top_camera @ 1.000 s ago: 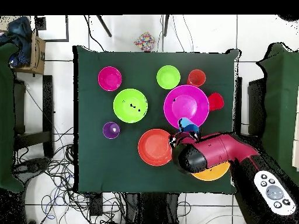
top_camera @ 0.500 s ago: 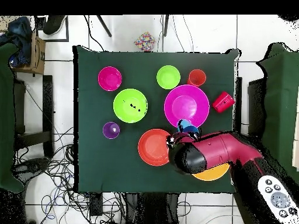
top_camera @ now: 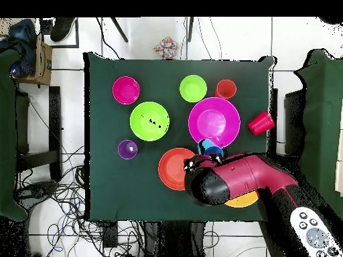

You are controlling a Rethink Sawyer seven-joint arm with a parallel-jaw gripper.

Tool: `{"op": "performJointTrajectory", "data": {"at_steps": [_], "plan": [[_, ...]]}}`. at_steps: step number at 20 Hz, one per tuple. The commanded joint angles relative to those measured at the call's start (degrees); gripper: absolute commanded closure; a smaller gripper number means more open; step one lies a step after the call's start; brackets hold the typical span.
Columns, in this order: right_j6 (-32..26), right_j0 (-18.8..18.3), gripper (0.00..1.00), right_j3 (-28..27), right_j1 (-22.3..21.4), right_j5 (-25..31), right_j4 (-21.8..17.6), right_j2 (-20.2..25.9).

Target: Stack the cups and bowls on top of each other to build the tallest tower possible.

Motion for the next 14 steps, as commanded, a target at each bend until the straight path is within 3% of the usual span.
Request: {"op": "performJointTrajectory", "data": {"at_steps": [1, 14], "plan": [[-3.9, 4.9, 1.00, 6.5, -0.9, -1.0, -1.8, 1.6], [5.6, 13.9, 1.00, 8.5, 0.4, -10.9, -7.3, -5.6]]}}
